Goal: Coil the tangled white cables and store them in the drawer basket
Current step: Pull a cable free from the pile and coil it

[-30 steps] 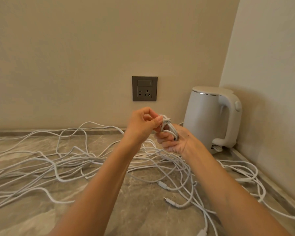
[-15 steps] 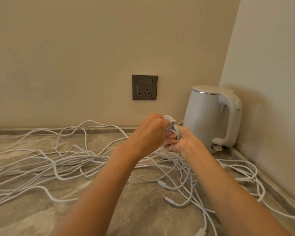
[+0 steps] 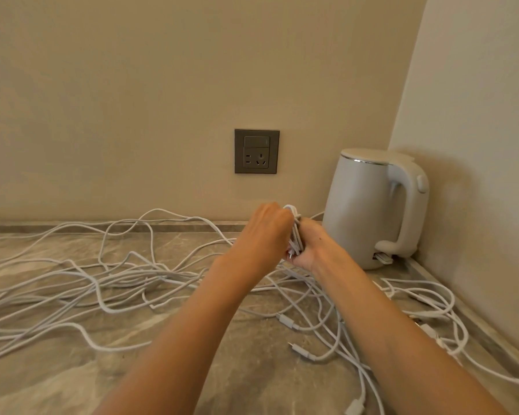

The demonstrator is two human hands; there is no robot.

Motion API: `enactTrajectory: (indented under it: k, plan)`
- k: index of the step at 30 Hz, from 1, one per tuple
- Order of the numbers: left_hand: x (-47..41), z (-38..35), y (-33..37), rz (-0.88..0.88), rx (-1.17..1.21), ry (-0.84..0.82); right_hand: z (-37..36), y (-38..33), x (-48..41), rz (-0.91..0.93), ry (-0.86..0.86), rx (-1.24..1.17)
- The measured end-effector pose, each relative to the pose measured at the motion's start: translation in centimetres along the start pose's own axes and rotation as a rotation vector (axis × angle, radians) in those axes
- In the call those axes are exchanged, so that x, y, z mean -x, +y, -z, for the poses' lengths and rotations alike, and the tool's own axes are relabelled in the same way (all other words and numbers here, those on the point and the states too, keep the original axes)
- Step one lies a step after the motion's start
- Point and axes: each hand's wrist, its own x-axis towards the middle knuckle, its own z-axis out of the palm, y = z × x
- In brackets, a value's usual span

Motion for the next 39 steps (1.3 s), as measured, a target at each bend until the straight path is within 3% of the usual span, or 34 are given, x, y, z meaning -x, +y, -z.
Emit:
enactTrajectory:
  k: [6,12,15,19,25,29,33,39]
  plan:
    - [-0.1,-0.9,-1.1,0.04,0.199,0.016,-0.6,0.4,-0.6,0.069,0.08,0.021]
    - [0.0,-1.0,-1.0,0.243,0.624,0.283,-0.9,0.3,-0.3,0.128,0.128,-0.08]
    - [0.1,-1.3,-0.9,0.27,0.597,0.366,-1.1,0.4,-0.4,0.122,0.127,-0.109]
    - [0.2,-2.0,-0.5,0.239,0.504,0.354,-1.0,0.4,-0.2,0.123,0.131,-0.101]
    - [0.4,-2.1,-0.6,0.033,0.33,0.365,-1.1,0.2,-0.2,0.159,0.177,-0.031]
    - [0.4,-2.3,-0.8,0.029,0.28,0.418,-0.9,0.1,-0.1,0.185,0.177,0.006]
    - [0.1,-2.3,-0.7,0.008,0.316,0.396,-0.7,-0.3,-0.4,0.2,0.181,-0.008]
    - [-0.2,-1.6,-1.1,-0.016,0.493,0.367,0.0,-0.9,-0.3,0.104,0.008,-0.023]
